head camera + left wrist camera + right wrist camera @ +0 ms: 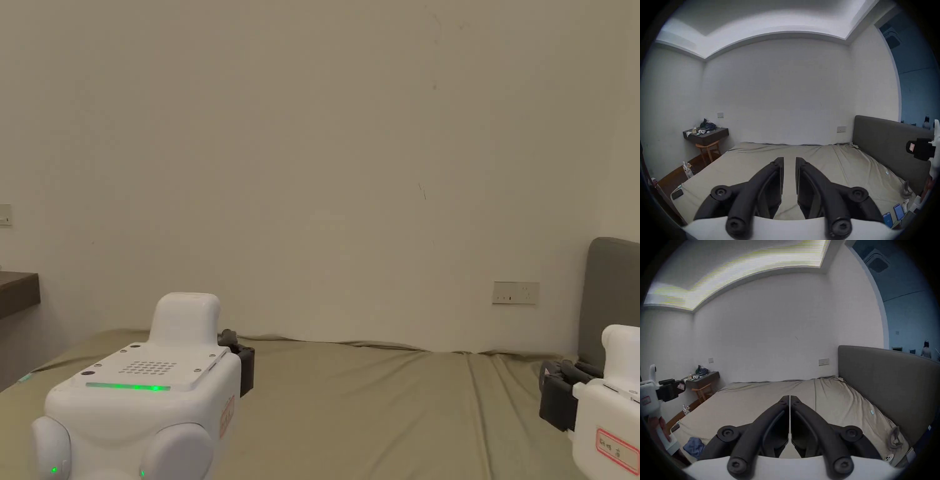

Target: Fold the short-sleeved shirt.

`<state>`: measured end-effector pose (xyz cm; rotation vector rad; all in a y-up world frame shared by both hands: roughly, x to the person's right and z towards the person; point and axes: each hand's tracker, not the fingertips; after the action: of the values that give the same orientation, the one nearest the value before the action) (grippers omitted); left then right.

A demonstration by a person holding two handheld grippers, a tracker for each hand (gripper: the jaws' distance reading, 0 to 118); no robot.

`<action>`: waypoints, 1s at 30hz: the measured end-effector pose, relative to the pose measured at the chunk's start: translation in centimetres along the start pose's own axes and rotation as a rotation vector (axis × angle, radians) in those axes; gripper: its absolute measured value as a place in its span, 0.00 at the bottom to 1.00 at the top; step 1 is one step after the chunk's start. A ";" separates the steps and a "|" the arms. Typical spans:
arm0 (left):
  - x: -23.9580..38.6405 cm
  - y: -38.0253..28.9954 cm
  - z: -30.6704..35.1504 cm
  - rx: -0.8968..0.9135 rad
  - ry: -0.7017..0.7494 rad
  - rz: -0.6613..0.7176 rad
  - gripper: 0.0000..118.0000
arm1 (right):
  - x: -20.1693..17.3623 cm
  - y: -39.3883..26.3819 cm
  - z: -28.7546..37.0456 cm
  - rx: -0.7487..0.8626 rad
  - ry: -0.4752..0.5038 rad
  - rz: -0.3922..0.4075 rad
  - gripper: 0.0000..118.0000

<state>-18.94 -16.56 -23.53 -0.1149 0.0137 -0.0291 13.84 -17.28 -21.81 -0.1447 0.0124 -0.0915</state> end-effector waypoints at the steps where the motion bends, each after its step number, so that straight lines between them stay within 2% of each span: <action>1: 0.0 0.0 0.0 -0.002 0.003 0.001 0.12 | -0.2 0.1 0.1 0.003 -0.003 0.008 0.03; 7: 0.3 -0.1 0.2 -0.016 -0.004 -0.008 0.12 | 0.0 0.2 0.6 0.006 0.026 -0.022 0.03; 30: 1.3 0.5 0.6 -0.025 -0.015 -0.002 0.12 | -0.4 0.8 1.7 0.032 0.033 0.001 0.03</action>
<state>-17.66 -16.02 -22.96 -0.1405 -0.0010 -0.0297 13.57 -16.16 -20.20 -0.1115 0.0435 -0.0935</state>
